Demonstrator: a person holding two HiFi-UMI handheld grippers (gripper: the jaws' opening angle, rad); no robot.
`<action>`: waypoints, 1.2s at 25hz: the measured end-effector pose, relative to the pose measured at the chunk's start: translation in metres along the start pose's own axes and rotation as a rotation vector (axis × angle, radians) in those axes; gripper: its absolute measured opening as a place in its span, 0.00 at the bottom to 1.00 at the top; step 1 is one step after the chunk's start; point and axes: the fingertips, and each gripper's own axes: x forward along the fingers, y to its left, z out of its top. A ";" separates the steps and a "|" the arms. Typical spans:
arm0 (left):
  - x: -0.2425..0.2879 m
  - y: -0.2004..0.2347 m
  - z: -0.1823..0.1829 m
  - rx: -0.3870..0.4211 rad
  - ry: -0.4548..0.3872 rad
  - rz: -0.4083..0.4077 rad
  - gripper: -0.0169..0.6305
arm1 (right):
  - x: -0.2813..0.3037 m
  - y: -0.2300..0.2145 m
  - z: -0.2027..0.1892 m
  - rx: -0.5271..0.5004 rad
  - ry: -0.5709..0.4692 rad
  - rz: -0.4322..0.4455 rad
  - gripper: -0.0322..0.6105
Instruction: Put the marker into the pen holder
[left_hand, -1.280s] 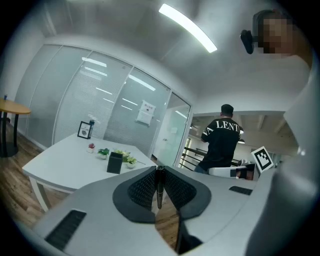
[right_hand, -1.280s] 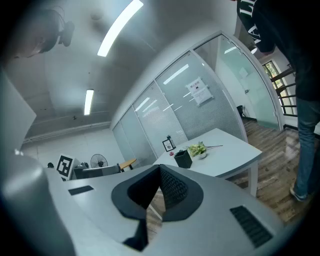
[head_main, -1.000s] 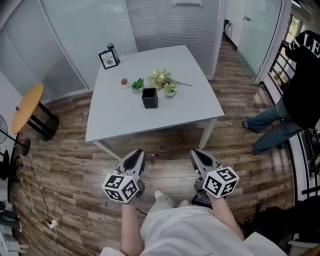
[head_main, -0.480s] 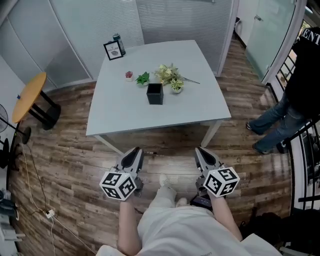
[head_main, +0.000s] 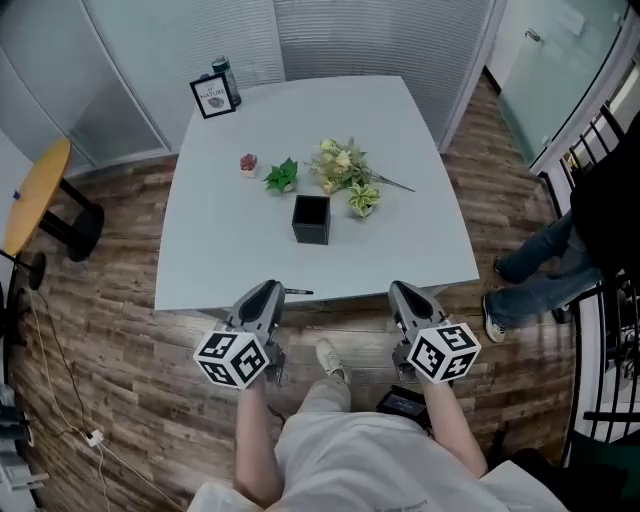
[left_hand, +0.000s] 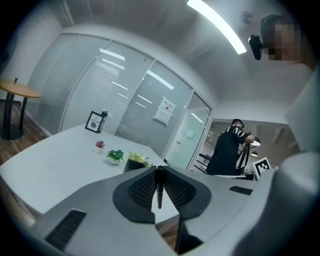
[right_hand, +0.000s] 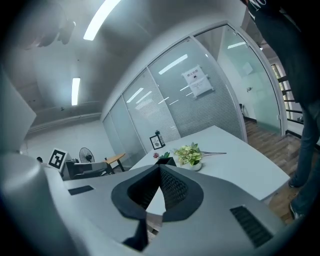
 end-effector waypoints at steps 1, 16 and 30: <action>0.018 0.008 0.011 0.003 0.002 -0.009 0.10 | 0.017 -0.005 0.009 0.005 0.006 -0.003 0.08; 0.155 0.099 0.089 0.019 0.046 -0.082 0.10 | 0.172 -0.035 0.062 0.167 0.049 -0.006 0.08; 0.189 0.115 0.078 0.096 0.120 -0.044 0.10 | 0.206 -0.048 0.065 0.133 0.097 0.025 0.08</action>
